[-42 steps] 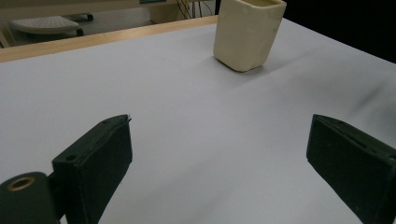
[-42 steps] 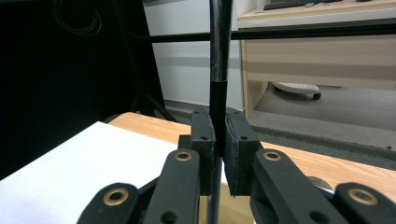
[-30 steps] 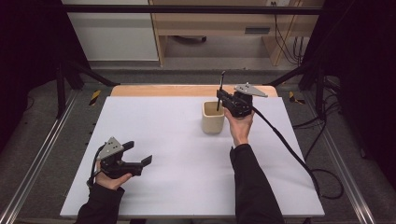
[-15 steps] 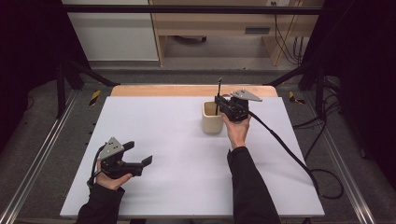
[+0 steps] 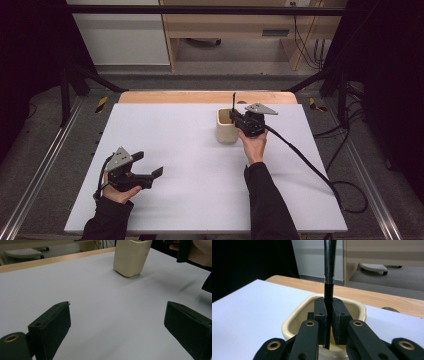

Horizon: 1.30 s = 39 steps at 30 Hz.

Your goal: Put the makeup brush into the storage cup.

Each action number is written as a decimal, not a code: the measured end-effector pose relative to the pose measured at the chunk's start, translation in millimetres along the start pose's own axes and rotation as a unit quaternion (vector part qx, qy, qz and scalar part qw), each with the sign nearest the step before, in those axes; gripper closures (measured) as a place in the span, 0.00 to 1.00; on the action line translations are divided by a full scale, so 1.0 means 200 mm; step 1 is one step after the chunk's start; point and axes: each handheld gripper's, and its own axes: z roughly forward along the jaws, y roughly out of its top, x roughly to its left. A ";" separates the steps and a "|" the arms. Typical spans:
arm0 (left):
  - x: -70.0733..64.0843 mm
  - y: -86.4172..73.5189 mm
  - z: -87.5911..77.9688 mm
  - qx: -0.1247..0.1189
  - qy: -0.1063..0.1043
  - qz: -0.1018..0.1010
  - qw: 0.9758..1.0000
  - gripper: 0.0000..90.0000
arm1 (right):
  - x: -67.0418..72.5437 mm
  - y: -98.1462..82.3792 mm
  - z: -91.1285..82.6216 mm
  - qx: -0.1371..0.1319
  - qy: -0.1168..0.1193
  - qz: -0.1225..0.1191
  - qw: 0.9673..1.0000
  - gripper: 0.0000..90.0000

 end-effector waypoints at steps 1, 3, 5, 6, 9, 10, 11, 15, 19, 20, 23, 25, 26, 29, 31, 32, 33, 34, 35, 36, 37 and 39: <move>0.00 0.00 0.00 0.000 0.000 0.000 1.000 0.07 | 0.00 -0.01 0.00 0.002 0.001 -0.001 1.000 0.93; 0.00 0.00 0.00 0.002 0.000 0.000 1.000 0.07 | 0.00 -0.02 0.00 0.005 0.001 -0.007 1.000 0.93; 0.00 0.00 0.00 0.002 0.000 0.000 1.000 0.07 | 0.00 -0.02 -0.01 0.009 0.002 -0.005 1.000 0.92; 0.00 0.00 0.00 0.002 0.000 0.000 1.000 0.07 | 0.00 -0.02 -0.01 0.010 0.001 -0.006 1.000 0.92; 0.00 0.00 0.00 0.002 0.000 0.000 1.000 0.07 | 0.01 -0.02 -0.03 0.010 0.001 -0.014 1.000 0.87; 0.00 0.00 0.00 0.002 0.000 -0.001 1.000 0.07 | 0.01 -0.02 -0.04 0.007 -0.001 -0.015 1.000 0.85; 0.00 0.00 0.00 0.002 0.000 -0.001 1.000 0.07 | 0.01 -0.02 -0.05 0.004 -0.003 -0.016 1.000 0.82; 0.00 0.00 0.00 0.001 0.001 -0.002 1.000 0.07 | 0.01 0.00 -0.10 -0.005 -0.005 -0.018 1.000 0.75; 0.00 0.00 0.00 0.001 0.001 -0.002 1.000 0.07 | 0.01 0.02 -0.17 -0.009 0.001 -0.021 1.000 0.64; 0.00 0.00 0.00 0.001 0.001 -0.003 1.000 0.07 | 0.01 0.03 -0.18 -0.009 0.003 -0.023 1.000 0.62; -0.01 0.00 0.00 0.000 0.000 -0.004 1.000 0.07 | 0.02 0.03 -0.25 -0.010 0.006 -0.030 0.999 0.56; -0.01 0.00 0.00 0.000 0.000 -0.004 1.000 0.07 | 0.02 0.02 -0.29 -0.013 0.011 -0.032 0.999 0.51; -0.01 0.00 0.00 0.000 0.000 -0.003 1.000 0.07 | 0.02 0.02 -0.33 -0.013 0.014 -0.033 0.999 0.48; -0.01 0.00 0.00 0.001 0.000 -0.003 1.000 0.07 | 0.02 0.00 -0.38 -0.013 0.016 -0.034 0.999 0.43; -0.01 0.00 0.00 0.001 -0.001 -0.004 1.000 0.07 | 0.01 -0.01 -0.42 -0.014 0.021 -0.034 0.999 0.38; -0.01 0.00 0.00 0.001 -0.001 -0.004 1.000 0.07 | 0.01 -0.02 -0.44 -0.015 0.023 -0.034 0.999 0.37; -0.01 0.00 0.00 0.001 0.000 -0.004 1.000 0.07 | 0.00 -0.03 -0.46 -0.015 0.025 -0.037 0.999 0.35; -0.01 0.00 -0.01 0.001 0.000 -0.004 1.000 0.07 | 0.00 -0.04 -0.48 -0.015 0.026 -0.036 0.999 0.33; -0.01 0.00 -0.01 0.000 0.000 -0.005 1.000 0.07 | 0.00 -0.04 -0.49 -0.014 0.026 -0.036 0.999 0.31; -0.01 0.00 -0.01 0.000 0.000 -0.005 1.000 0.07 | 0.00 -0.05 -0.50 -0.014 0.027 -0.037 0.999 0.29; -0.01 0.00 -0.01 0.001 0.001 -0.005 1.000 0.07 | 0.00 -0.06 -0.52 -0.014 0.026 -0.038 0.999 0.27; -0.01 -0.01 0.00 0.001 0.000 -0.006 1.000 0.07 | 0.00 -0.07 -0.55 -0.013 0.027 -0.039 0.999 0.24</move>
